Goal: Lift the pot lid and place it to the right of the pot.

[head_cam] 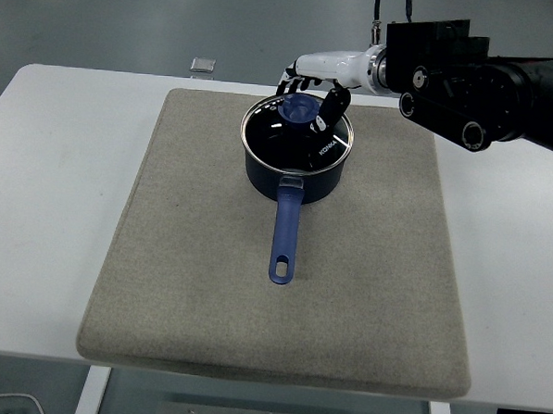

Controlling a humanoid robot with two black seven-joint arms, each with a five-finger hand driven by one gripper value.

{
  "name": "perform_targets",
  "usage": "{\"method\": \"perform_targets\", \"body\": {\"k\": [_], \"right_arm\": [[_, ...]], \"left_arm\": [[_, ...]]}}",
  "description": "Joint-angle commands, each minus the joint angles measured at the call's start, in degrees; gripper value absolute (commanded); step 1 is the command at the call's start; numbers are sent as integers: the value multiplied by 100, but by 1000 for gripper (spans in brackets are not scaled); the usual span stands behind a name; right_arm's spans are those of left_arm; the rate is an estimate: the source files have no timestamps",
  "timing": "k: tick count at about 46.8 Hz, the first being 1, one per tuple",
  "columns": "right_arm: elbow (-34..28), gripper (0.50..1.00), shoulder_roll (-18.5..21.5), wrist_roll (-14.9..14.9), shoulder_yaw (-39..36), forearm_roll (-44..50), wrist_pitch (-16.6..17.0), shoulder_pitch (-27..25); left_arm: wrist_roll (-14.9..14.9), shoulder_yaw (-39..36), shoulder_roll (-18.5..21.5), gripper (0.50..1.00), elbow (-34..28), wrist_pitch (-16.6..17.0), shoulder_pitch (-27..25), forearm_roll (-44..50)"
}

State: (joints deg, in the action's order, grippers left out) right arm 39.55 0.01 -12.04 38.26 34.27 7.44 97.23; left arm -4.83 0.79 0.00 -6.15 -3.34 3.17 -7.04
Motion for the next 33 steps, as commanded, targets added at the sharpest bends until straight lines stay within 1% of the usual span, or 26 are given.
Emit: {"method": "perform_targets", "body": {"k": [1,7,27,31,33], "right_arm": [[0,762,-1,0,6,10,12,-11],[0,750,-1,0,6,10,12,-11],[9,746,-1,-9,-3,10,12,-11],[9,721,-1,0,-3,10,29,-11],[18,687,-1,-9,-3,19,38,-2]], "left_arm": [[0,0,0,1000,0,0,0,1],[0,0,0,1000,0,0,0,1],[0,0,0,1000,0,0,0,1],[0,0,0,1000,0,0,0,1],[0,0,0,1000,0,0,0,1]]}}
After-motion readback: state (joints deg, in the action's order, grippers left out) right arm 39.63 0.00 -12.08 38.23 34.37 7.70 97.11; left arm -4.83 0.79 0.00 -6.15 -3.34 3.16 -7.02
